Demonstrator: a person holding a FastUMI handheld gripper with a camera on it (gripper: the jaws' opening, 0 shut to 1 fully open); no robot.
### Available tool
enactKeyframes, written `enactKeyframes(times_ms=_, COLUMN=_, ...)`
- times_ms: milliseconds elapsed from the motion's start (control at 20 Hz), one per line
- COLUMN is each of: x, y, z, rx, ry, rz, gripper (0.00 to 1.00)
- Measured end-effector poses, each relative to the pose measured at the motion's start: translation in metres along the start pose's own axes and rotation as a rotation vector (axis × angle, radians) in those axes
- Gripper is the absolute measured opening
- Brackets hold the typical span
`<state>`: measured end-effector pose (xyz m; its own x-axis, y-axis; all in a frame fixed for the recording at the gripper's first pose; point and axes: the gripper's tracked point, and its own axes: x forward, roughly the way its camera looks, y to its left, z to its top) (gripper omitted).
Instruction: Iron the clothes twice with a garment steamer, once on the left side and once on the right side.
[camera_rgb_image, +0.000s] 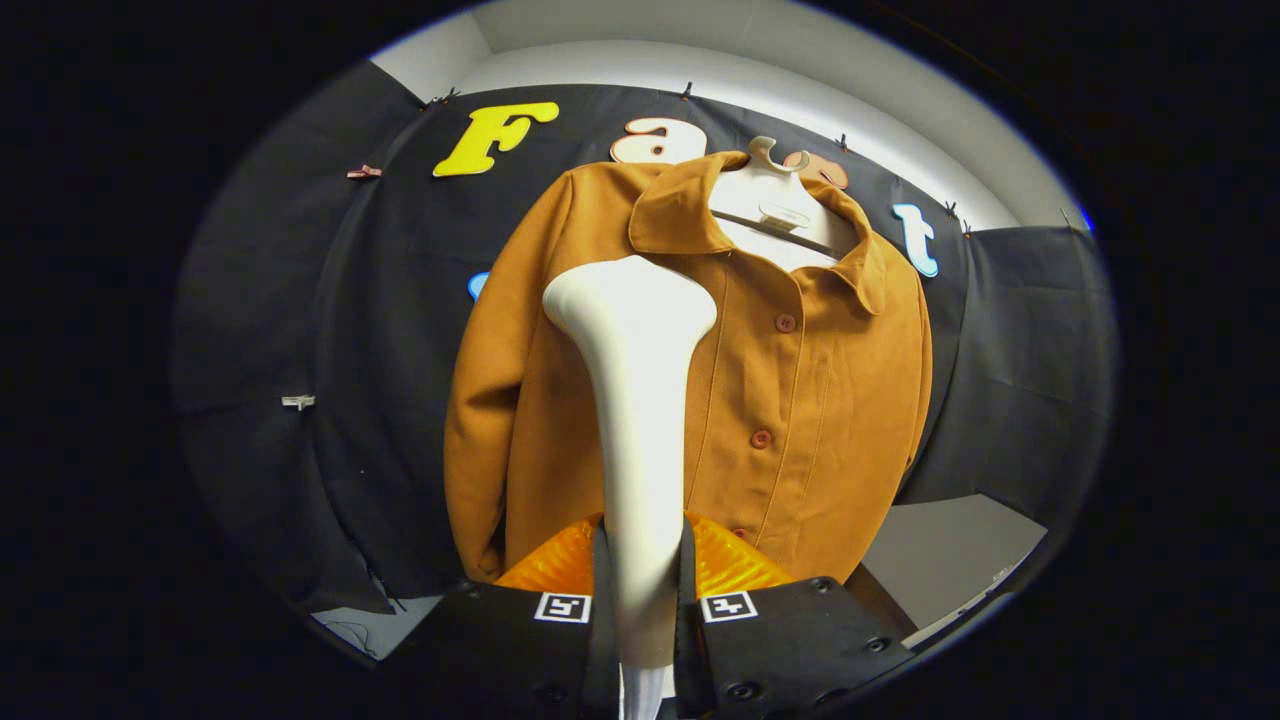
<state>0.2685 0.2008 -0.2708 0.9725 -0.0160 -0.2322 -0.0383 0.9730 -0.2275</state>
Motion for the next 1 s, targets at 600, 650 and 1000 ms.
enactKeyframes(times_ms=600, x=0.004, y=0.004, z=-0.062, rx=0.001, ry=0.021, rz=-0.036, gripper=0.25)
enactKeyframes(times_ms=650, x=0.004, y=0.004, z=-0.069, rx=-0.001, ry=0.032, rz=-0.034, gripper=0.25)
enactKeyframes(times_ms=1000, x=-0.002, y=0.011, z=-0.126, rx=0.002, ry=0.107, rz=-0.010, gripper=0.25)
